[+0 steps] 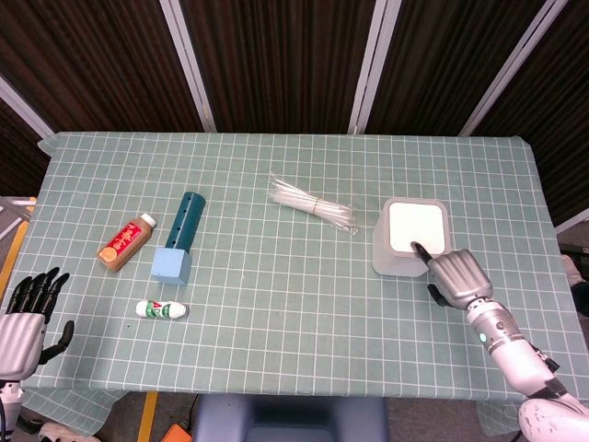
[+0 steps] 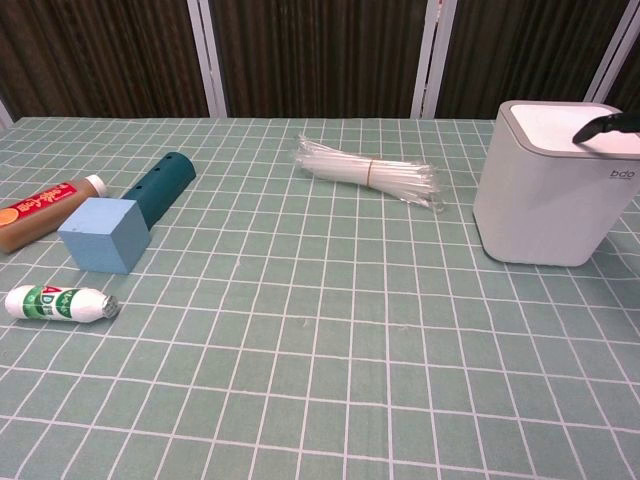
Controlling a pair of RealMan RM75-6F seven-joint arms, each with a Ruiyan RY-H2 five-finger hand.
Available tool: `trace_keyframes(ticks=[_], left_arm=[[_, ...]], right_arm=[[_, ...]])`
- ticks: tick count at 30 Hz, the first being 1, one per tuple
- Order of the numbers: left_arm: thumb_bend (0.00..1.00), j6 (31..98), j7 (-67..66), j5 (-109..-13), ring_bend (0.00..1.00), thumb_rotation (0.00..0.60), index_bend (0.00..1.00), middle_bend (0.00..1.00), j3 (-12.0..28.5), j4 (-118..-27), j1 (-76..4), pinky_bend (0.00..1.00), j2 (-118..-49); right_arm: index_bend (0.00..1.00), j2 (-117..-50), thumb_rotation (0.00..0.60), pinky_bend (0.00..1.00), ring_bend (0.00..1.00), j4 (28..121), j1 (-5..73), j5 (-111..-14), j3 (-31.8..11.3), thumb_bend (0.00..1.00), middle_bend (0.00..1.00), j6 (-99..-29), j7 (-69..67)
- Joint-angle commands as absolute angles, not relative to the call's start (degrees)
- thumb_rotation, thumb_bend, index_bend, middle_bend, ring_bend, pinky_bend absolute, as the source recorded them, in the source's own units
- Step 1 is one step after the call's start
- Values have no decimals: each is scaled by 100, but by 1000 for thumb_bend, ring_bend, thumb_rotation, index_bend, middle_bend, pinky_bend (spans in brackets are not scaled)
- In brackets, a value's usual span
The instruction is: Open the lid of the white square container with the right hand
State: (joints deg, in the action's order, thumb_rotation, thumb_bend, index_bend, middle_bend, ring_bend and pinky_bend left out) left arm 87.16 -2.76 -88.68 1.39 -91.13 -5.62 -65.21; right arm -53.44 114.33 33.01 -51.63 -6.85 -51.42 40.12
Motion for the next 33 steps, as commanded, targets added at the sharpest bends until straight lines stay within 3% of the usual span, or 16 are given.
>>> trace_keyframes(ticks=[1, 16, 28, 33], left_arm=[[477, 8722, -266, -8883, 0, 600, 0, 0, 140, -9105, -562, 63, -6523], [477, 8691, -260, -8870, 0, 600, 0, 0, 180, -9144, -589, 63, -6505], [477, 8757, -277, -8955, 0, 600, 0, 0, 177, -9155, -579, 62, -6517], [477, 8792, -312, -9008, 0, 600, 0, 0, 185, -9171, -588, 63, -6535]], right_arm=[[0, -5423, 553, 1000, 1000, 11353, 3392, -5034, -600, 549, 1000, -5120, 4011], [0, -5512, 554, 1000, 1000, 11252, 3657, -4797, -259, 548, 1000, -5259, 3921], [0, -5066, 555, 999, 1000, 11600, 2465, -7063, -218, 548, 1000, -7167, 2606], [0, -5352, 555, 882, 956, 11381, 1706, -8281, 75, 548, 982, -8372, 2405]])
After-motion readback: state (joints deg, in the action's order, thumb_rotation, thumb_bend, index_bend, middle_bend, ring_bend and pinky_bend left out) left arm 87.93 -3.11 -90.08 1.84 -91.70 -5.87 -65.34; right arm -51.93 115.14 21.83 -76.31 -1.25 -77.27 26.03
